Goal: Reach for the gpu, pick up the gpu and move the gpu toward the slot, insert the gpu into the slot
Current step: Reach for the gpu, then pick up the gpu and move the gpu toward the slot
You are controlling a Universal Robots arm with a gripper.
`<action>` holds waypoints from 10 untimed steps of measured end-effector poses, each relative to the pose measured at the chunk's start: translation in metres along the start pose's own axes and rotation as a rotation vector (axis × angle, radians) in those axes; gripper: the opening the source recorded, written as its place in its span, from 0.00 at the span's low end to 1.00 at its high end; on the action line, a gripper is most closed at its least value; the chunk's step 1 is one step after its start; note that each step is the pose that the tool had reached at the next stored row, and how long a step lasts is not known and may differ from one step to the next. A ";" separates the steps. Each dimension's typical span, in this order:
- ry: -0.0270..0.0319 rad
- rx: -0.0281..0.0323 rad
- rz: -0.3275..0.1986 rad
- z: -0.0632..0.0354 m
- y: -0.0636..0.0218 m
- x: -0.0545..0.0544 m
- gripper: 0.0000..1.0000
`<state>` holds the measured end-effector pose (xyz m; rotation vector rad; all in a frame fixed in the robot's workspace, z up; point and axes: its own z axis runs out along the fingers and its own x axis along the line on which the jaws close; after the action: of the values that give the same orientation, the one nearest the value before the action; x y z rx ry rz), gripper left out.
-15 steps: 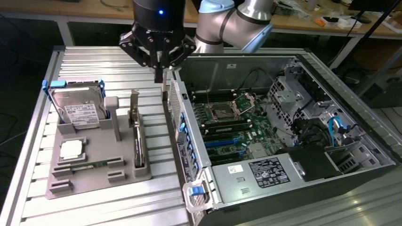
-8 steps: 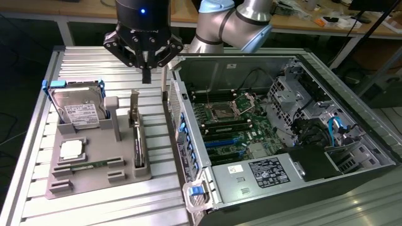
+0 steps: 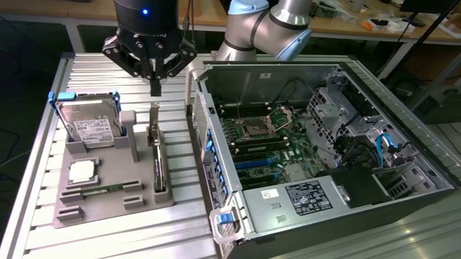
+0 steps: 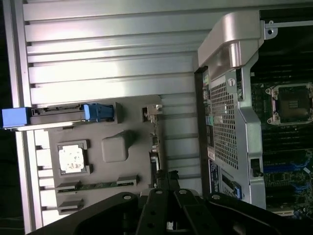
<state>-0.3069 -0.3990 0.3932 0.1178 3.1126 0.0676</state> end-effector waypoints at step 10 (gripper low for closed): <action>0.0000 0.0000 0.000 -0.0005 -0.0012 0.016 0.11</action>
<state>-0.3232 -0.3989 0.3932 0.1179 3.1127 0.0676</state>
